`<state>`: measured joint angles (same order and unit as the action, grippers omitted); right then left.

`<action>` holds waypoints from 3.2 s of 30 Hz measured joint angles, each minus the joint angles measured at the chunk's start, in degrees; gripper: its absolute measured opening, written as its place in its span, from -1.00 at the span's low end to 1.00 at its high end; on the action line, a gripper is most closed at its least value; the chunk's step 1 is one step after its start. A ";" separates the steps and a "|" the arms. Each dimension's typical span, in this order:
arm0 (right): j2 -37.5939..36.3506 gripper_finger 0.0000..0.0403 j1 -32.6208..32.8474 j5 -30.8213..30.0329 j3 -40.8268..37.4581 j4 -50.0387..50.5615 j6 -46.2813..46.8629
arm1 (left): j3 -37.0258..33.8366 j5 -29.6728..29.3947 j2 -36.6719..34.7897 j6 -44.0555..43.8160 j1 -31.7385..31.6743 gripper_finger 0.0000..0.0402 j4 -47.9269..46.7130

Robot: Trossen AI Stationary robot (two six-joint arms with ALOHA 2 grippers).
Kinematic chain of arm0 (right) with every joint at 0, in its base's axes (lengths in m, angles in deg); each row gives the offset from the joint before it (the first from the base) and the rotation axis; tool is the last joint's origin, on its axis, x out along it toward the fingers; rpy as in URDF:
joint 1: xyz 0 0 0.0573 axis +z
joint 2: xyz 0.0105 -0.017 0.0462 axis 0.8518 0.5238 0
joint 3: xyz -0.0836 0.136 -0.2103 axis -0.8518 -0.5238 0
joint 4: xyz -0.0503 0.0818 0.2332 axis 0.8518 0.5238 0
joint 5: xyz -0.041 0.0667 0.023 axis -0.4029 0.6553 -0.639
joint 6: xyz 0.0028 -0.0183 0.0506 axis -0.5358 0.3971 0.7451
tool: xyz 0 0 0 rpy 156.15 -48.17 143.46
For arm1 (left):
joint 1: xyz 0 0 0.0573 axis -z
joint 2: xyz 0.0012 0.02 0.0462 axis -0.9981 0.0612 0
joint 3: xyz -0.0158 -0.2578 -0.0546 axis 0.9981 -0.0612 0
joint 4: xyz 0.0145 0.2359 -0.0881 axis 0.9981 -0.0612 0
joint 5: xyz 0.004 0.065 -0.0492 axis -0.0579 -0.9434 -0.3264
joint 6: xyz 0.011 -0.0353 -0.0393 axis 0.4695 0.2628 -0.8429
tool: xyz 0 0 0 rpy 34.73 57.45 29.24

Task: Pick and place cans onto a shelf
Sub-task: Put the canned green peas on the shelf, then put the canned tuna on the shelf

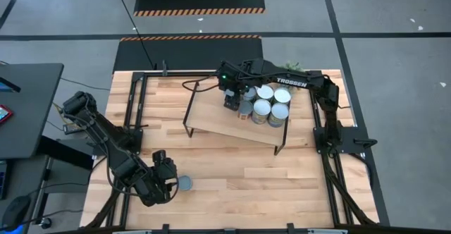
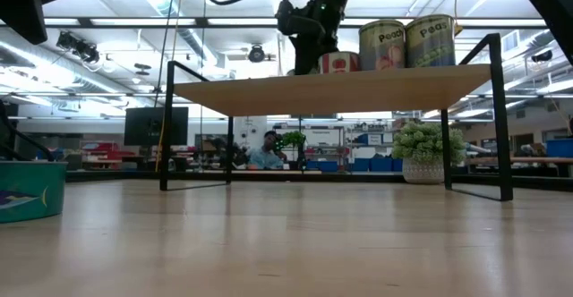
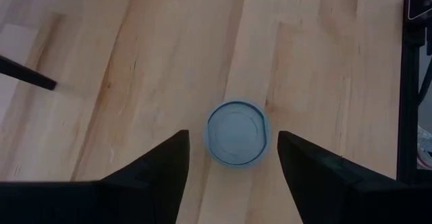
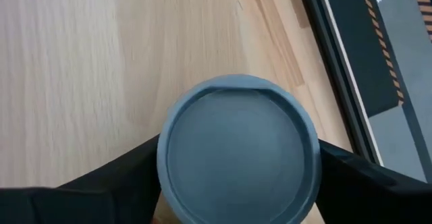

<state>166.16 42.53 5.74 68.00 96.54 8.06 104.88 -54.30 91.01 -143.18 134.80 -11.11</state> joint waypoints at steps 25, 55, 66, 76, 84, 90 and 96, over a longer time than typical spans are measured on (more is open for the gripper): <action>0.00 0.82 2.56 -3.91 6.70 2.45 0.68 | -0.02 2.61 -3.54 -1.36 0.04 0.15 0.48; -1.51 0.78 22.02 -17.29 21.07 8.77 5.08 | -5.29 5.19 10.91 -0.87 1.25 0.85 10.19; -1.53 0.78 25.44 -17.25 21.07 8.67 9.67 | -5.29 6.08 16.02 -2.50 -0.80 0.85 11.87; -1.53 0.78 26.36 -17.26 21.07 8.20 11.12 | -5.29 6.06 18.81 -1.91 -3.69 0.85 15.68; -1.53 0.78 26.39 -17.25 21.07 6.99 11.06 | -5.16 9.75 21.21 0.97 -5.89 0.85 19.29; -1.53 0.78 26.39 -17.25 21.07 7.02 11.01 | -5.16 9.61 21.31 1.48 -6.01 0.67 19.99; -1.53 0.78 26.39 -17.25 21.07 7.06 11.01 | -5.19 9.64 20.96 0.67 -6.14 0.43 20.00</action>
<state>164.63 68.91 -11.51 89.07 103.60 19.08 99.69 -44.66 111.97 -142.51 128.66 8.89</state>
